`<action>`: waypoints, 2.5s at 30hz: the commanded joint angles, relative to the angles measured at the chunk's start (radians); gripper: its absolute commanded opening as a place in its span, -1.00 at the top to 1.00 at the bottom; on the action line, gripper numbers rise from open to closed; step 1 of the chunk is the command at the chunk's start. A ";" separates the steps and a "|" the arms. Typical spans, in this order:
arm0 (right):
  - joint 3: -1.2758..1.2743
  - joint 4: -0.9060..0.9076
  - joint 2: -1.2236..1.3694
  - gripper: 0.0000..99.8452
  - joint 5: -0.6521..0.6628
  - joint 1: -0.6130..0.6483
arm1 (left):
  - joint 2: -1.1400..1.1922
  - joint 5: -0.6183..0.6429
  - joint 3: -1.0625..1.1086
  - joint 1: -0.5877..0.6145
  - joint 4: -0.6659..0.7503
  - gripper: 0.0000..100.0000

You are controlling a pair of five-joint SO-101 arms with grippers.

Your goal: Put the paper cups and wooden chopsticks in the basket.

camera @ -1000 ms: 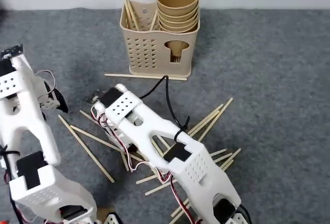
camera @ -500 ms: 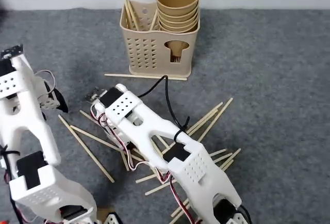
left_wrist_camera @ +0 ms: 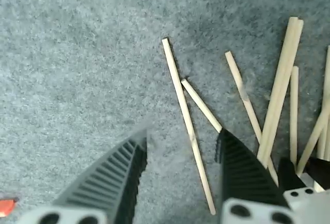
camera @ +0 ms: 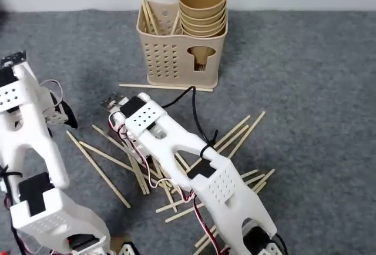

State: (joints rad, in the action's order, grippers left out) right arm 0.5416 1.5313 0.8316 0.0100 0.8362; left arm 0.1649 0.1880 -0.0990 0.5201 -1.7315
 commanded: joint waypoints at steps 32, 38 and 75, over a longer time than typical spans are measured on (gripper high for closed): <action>0.006 -0.154 -0.421 0.98 -0.026 0.002 | -0.046 0.006 -0.001 0.005 -0.021 0.59; 0.006 -0.289 -0.423 0.98 -0.028 -0.002 | -0.046 0.006 -0.001 0.005 -0.021 0.59; 0.002 -1.084 -0.717 0.98 0.203 -0.282 | -0.037 0.006 0.001 0.003 -0.021 0.59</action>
State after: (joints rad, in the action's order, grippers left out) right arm 0.5263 0.4664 0.1765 0.2018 0.5738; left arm 0.1649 0.1880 -0.0990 0.5201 -1.7315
